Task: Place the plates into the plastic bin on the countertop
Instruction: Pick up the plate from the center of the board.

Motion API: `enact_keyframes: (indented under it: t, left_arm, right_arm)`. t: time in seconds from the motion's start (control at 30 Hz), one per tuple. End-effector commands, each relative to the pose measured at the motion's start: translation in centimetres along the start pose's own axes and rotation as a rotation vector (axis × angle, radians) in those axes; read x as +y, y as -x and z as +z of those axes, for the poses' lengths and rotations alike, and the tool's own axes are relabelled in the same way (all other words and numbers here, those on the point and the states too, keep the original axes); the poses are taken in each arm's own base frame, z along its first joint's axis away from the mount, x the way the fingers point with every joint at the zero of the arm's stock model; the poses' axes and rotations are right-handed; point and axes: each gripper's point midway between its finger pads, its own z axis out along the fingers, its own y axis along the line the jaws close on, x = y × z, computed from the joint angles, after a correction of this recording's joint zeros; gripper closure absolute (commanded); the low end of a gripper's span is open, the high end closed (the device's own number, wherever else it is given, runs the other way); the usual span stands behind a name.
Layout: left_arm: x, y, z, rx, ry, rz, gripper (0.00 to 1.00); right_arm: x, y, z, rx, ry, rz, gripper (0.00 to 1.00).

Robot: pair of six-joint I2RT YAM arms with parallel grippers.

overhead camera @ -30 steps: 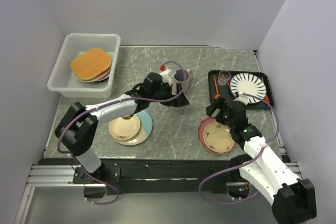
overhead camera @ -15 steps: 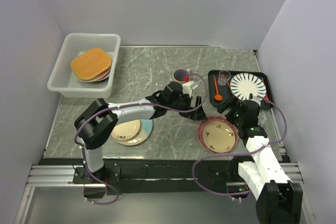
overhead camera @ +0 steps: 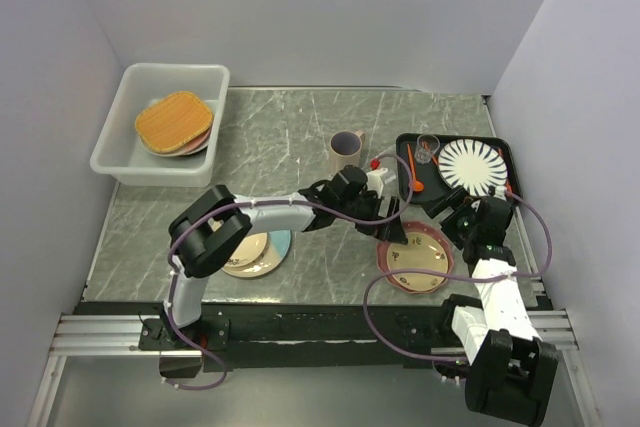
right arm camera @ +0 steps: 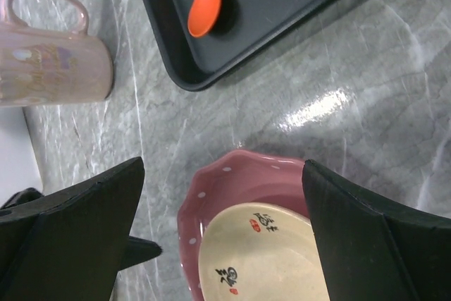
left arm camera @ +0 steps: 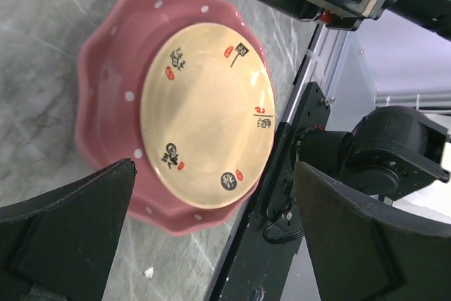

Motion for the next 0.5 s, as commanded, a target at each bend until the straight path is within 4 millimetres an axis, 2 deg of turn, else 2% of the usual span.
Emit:
enact_keyframes:
  t: [0.0,0.23,0.47]
  left_arm:
    - [-1.6,0.7,1.2,-0.005,-0.045,0.022,0.02]
    - [-0.4,-0.7,3.0,0.051,-0.033,0.007,0.04]
    - [2.1,-1.9,4.7,0.083,0.058,0.003,0.1]
  right_arm:
    - [0.5,0.4,0.0,-0.009,0.05,-0.018,0.0]
    - [0.3,0.5,-0.1,-0.009,0.058,-0.021,0.0]
    - [0.3,0.7,-0.2,-0.016,0.07,-0.017,0.0]
